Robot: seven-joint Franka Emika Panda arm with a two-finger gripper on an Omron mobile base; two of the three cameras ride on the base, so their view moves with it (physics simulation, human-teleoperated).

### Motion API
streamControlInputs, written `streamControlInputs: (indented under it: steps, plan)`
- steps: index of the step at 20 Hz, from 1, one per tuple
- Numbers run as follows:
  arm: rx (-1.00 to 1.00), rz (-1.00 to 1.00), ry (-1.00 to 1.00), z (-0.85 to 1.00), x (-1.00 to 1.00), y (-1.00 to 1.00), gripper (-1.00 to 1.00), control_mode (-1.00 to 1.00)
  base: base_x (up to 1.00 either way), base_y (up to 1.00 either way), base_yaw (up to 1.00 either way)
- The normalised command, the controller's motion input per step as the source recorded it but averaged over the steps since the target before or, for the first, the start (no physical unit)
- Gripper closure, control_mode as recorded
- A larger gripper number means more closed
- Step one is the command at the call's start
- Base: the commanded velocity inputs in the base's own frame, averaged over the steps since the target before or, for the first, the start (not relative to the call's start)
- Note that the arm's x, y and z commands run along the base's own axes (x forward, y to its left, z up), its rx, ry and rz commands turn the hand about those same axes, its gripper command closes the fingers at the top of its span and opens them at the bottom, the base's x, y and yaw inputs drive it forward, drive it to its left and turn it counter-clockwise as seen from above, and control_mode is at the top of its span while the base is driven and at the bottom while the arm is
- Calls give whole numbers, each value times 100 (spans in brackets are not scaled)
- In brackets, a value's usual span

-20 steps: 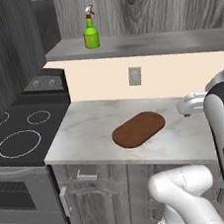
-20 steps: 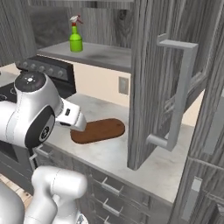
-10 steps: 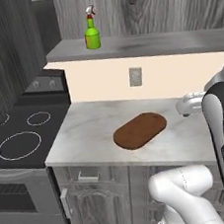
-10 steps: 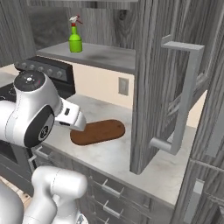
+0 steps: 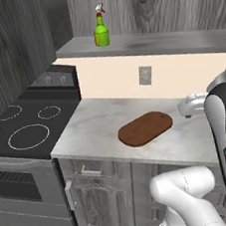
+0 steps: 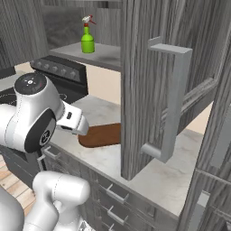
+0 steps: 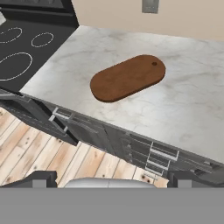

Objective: Move the cutting board and knife to the sink. Then move spray from the cabinet to the counter.

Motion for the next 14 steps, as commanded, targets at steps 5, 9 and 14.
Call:
streamControlInputs:
  steps: [5,9,14]
  plan:
    - [0,0,0,0,0,0,-100,100,43,-14,26]
    - [0,0,0,0,0,0,-100,100,51,-4,12]
    - [0,0,0,0,0,0,-100,100,49,10,0]
